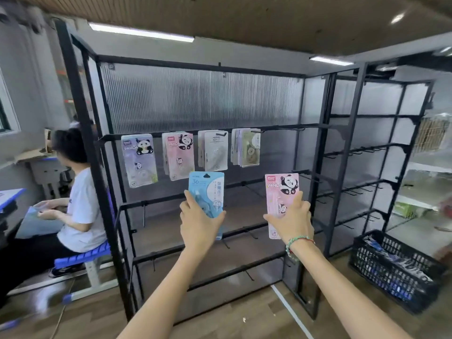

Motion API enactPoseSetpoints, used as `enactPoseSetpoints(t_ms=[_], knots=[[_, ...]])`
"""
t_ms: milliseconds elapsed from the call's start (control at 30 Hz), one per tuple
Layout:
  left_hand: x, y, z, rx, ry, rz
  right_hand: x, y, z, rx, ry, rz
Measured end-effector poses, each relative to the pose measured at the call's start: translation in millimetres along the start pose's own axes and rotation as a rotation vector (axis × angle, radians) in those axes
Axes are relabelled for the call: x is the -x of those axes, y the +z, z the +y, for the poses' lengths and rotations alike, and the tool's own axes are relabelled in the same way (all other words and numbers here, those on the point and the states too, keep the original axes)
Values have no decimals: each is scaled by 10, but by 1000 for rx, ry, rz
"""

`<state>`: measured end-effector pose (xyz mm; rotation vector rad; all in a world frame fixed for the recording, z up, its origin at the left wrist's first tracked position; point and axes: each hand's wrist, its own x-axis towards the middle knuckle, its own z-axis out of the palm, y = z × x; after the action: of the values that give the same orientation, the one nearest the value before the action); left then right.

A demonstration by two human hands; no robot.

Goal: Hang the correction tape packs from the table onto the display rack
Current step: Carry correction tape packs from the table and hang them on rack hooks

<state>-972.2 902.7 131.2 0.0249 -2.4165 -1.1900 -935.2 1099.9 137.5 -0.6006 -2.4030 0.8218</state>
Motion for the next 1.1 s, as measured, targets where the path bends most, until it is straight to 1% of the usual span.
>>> enactPoseSetpoints(t_ms=[133, 267, 467, 600, 867, 1100], knots=[[-477, 330, 186, 10, 49, 39, -527, 142, 0, -14, -58, 20], [-920, 617, 386, 21, 56, 75, -1049, 237, -70, 22, -118, -16], [-1431, 908, 623, 10, 81, 129, -1741, 311, -188, -5, -191, -14], [-1576, 1035, 707, -37, 71, 151, -2055, 353, -211, 9, -226, -26], [-1720, 1248, 833, -121, -17, 201, -2552, 411, -319, -28, -330, -89], [-1779, 1339, 904, -202, -46, 221, -2747, 489, -302, -29, -376, -159]])
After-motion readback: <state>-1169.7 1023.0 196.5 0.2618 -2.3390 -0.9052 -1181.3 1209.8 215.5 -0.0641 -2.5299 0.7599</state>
